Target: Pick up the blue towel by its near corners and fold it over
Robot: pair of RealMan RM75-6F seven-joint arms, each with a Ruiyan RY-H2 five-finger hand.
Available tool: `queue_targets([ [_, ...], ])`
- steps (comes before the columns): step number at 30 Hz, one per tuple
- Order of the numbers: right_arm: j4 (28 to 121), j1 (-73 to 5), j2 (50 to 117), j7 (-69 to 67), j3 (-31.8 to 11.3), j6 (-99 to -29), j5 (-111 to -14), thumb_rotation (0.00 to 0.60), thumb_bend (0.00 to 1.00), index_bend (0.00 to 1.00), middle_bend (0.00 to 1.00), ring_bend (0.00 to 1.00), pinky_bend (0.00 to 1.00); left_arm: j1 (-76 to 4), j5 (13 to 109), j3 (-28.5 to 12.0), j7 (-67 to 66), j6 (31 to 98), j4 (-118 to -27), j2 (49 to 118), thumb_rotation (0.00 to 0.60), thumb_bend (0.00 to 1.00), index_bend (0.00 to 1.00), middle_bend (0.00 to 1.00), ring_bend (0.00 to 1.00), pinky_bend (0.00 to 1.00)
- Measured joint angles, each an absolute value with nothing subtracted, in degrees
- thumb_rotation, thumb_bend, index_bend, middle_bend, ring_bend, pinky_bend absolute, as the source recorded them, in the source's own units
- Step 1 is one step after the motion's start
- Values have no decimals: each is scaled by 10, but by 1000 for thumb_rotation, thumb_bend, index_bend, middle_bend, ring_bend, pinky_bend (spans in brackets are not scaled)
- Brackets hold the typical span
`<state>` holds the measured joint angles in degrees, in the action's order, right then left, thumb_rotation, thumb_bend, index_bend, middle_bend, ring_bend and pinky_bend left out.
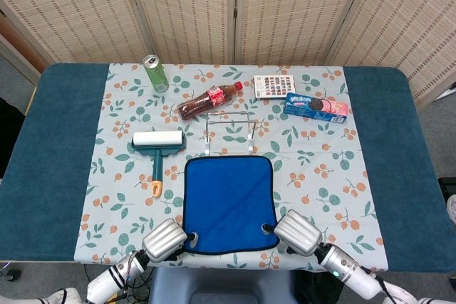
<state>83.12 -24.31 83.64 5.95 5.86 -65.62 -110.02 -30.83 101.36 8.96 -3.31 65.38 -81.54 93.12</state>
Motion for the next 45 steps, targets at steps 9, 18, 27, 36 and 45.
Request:
queue_targets([
  [9,811,-254,859,68,67,-638,-1079,600,157,444,813,842,1000,-306,1013,91,-31,657,-814,931,600,441,587,1000,975,1000],
  [18,799,-258,863,68,78,-636,-1069,600,157,444,813,842,1000,-305,1014,92,-31,659,-815,931,600,441,584,1000,976,1000],
  [27,785,-265,873,63,79,-634,-1057,600,162,450,813,842,1000,-304,1013,91,-33,658,-817,931,600,440,583,1000,975,1000],
  [36,781,-272,880,62,78,-633,-1047,600,232,460,812,842,1000,-303,1014,92,-31,660,-815,931,600,441,581,1000,976,1000],
  [45,779,-280,886,59,79,-633,-1043,600,302,483,812,842,1000,-303,1013,91,-29,660,-814,932,600,441,581,1000,976,1000],
])
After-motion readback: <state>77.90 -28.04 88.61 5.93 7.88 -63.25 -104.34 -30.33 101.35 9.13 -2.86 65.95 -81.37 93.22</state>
